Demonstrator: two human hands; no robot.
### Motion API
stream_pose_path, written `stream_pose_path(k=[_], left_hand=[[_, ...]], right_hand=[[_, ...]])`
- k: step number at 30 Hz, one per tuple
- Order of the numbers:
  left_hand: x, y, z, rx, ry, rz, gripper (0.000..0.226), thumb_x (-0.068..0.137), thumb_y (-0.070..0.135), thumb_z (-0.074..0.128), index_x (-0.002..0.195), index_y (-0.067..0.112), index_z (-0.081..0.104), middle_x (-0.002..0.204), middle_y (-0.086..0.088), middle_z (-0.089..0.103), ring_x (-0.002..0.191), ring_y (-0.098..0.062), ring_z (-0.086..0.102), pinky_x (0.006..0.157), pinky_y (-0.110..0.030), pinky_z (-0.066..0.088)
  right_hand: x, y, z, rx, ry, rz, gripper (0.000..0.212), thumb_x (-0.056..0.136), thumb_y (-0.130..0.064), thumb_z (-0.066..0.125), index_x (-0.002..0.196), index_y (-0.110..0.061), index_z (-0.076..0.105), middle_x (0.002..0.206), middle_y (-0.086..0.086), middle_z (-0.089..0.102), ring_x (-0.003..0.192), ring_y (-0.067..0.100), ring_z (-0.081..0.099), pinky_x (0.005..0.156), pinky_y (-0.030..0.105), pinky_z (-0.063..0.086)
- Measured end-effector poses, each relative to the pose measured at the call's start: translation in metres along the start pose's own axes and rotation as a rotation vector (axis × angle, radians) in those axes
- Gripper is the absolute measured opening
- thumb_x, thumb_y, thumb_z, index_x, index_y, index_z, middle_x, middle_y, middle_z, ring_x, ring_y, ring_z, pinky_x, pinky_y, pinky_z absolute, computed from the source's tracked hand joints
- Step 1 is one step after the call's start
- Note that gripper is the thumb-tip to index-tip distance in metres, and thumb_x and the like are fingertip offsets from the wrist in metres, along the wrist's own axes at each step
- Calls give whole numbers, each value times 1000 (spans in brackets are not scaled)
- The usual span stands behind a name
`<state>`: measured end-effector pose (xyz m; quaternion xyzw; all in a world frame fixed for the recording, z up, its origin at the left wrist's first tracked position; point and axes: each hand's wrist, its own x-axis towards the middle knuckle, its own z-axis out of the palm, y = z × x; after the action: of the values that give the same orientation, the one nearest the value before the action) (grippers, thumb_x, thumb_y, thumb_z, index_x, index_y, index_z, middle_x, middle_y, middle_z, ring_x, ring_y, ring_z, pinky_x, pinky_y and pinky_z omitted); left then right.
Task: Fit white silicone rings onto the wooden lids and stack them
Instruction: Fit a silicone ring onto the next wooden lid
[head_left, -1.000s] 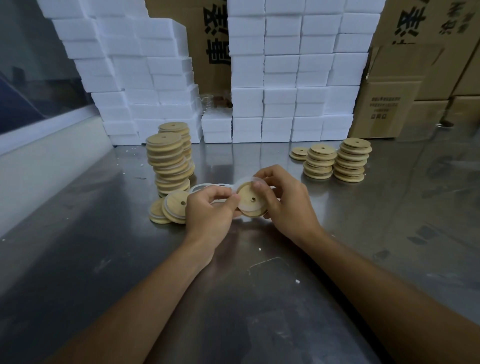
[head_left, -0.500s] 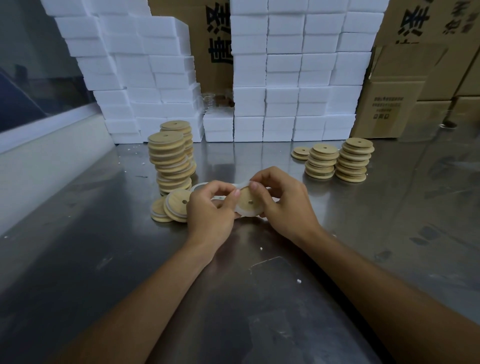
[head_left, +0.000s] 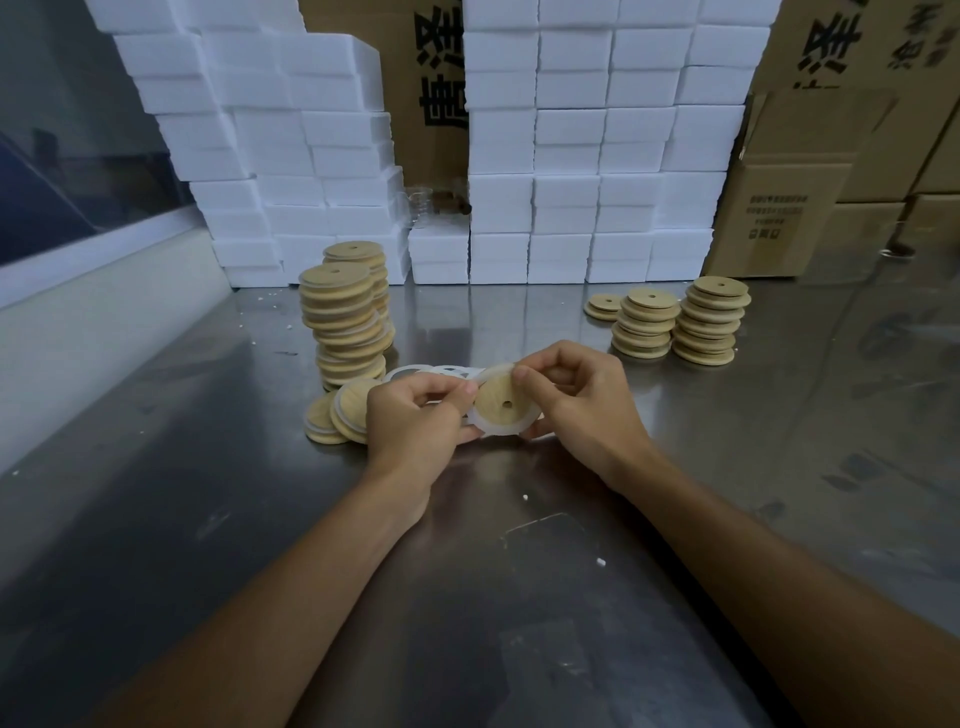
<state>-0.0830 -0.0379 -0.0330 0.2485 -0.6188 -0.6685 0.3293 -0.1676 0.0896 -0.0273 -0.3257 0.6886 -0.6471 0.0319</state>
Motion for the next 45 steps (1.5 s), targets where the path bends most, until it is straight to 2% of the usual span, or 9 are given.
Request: stream_pose_path(k=[6,13,18,23,26,29,35,40,45], left_hand=[[-4,2,1,78,28,66,20,83,1,72,65,9,70,82,-13,72,77,-26,73,62,-33,61],[-5,5,-1,172,47,115,11,64,13,68,55,12,63,66,-11,68,77,-35,70,74,-51,61],[-6,0,-2,358,16,332,17,73,8,71,66,18,59,58,9,62,55,-1,60,56,-24,51],[-10,-4,-2,528,-41,642,17,84,20,72,79,25,56,75,12,63,77,-3,62,59,-15,48],[-8,-4,-3,482,-66,588,23,84,18,75,83,30,56,79,13,65,78,-1,65,63,-14,50],[-2,-3,-5,430,-84,473,26,81,12,78,94,28,63,82,5,70,78,-12,70,73,-33,59],[4,-6,-7,351,-166,355,23,78,8,80,73,25,65,70,2,71,71,-23,71,72,-47,61],[2,-9,-9,501,-244,465,38,77,29,82,58,15,52,49,7,51,47,-11,45,52,-30,41],[-9,-6,-8,612,-420,455,63,71,65,66,44,13,43,38,4,38,40,-9,35,48,-36,33]], right_hand=[[-1,0,1,-32,7,-30,5,91,-15,68,87,-14,66,90,7,73,81,21,72,55,37,60],[1,1,3,-131,-16,-135,7,89,-10,65,84,-15,67,82,-5,72,81,12,70,71,37,59],[0,1,1,-222,-29,-184,7,91,-11,64,87,-17,66,83,-10,70,80,9,69,69,39,59],[-1,0,0,-382,-88,-316,7,91,-10,61,92,-17,64,85,-7,69,83,11,66,73,35,55],[-1,2,0,-372,-84,-325,7,91,-10,63,91,-17,64,84,-8,69,82,9,66,69,23,52],[-1,4,2,-244,-59,-228,8,91,-9,66,87,-17,66,83,-9,70,82,8,67,70,21,53],[3,4,-3,27,-34,-71,5,91,-5,67,89,0,68,78,6,69,70,10,64,66,24,52],[2,3,-6,83,-75,-57,7,92,1,61,92,7,66,82,13,69,70,9,63,66,20,52],[1,1,-11,245,-214,90,12,94,-2,57,94,6,67,92,17,72,84,25,67,80,34,56]])
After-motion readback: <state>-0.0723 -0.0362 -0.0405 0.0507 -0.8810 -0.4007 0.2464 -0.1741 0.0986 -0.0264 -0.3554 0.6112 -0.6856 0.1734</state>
